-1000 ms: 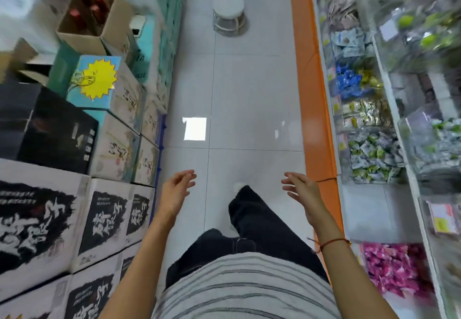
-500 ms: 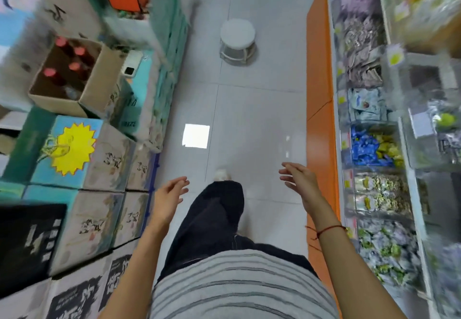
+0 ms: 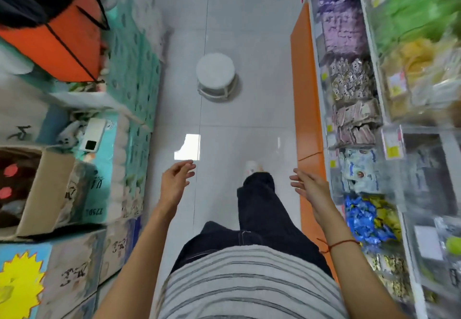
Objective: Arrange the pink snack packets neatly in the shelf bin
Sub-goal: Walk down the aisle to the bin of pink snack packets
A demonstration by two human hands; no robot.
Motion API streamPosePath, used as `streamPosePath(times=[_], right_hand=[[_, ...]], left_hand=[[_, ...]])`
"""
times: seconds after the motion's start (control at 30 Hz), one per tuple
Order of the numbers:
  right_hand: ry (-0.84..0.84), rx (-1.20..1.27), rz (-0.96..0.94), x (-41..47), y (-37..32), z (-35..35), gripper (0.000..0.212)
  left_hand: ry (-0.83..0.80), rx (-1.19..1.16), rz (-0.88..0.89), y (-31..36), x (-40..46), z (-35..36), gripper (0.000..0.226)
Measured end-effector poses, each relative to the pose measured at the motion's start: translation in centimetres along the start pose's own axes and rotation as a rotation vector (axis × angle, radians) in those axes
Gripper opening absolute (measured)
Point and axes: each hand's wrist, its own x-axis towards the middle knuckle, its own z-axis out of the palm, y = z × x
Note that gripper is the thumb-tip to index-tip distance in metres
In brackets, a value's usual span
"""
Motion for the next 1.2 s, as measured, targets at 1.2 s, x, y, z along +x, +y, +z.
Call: streamPosePath(times=[1.2], right_hand=[[0.066, -0.482, -0.091, 47.6, -48.0, 0.8, 0.022]], left_hand=[[-0.485, 0.649, 0.256, 54.1, 52.6, 36.8, 0.025]])
